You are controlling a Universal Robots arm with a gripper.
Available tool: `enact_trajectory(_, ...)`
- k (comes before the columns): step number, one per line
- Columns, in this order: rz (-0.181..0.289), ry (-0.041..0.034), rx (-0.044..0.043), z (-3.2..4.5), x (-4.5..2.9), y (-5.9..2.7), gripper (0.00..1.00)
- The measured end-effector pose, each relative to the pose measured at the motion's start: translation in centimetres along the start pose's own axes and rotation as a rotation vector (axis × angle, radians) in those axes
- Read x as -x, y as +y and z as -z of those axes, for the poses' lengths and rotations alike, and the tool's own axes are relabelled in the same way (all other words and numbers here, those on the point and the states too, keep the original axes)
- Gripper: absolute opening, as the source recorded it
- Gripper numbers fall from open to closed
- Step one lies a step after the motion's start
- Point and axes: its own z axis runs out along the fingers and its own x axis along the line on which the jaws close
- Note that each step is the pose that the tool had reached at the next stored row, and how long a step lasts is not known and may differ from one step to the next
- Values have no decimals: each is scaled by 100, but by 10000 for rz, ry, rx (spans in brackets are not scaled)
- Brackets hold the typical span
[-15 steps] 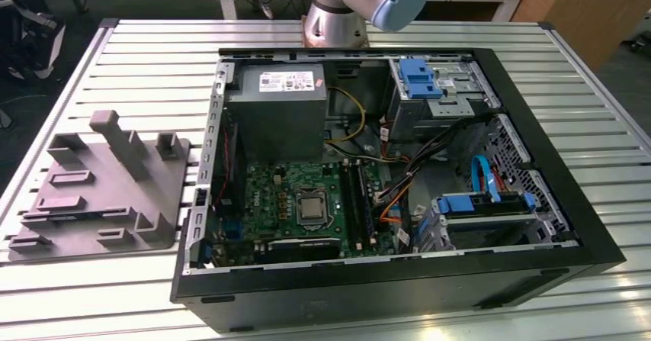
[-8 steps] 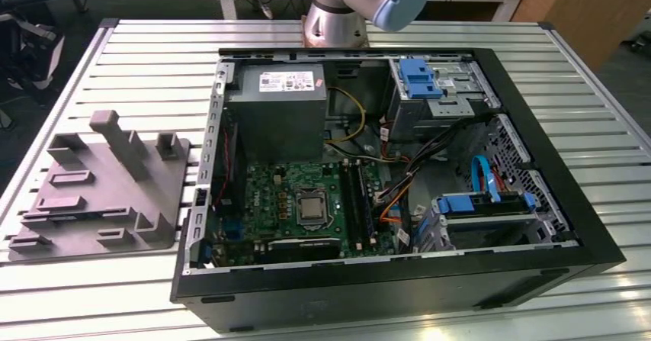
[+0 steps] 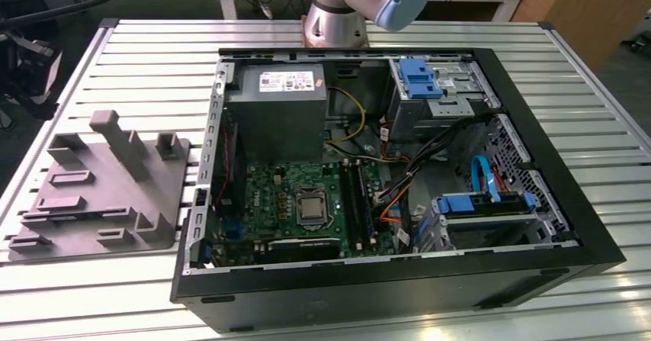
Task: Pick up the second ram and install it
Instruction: 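Reach for the second ram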
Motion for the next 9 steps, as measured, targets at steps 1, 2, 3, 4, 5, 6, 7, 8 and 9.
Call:
enact_trajectory(1,1,0,0,-9,1,-20,10)
enact_trajectory(2,1,0,0,-18,2,-40,10)
enact_trajectory(3,1,1,0,-27,4,-61,10)
enact_trajectory(4,1,0,1,-37,5,-85,10)
enact_trajectory(5,1,1,0,-46,7,-108,10)
enact_trajectory(6,1,1,0,-58,8,-130,10)
enact_trajectory(7,1,1,0,-69,9,-149,10)
enact_trajectory(8,1,1,0,-81,10,-167,10)
enact_trajectory(9,1,1,0,-93,11,-186,10)
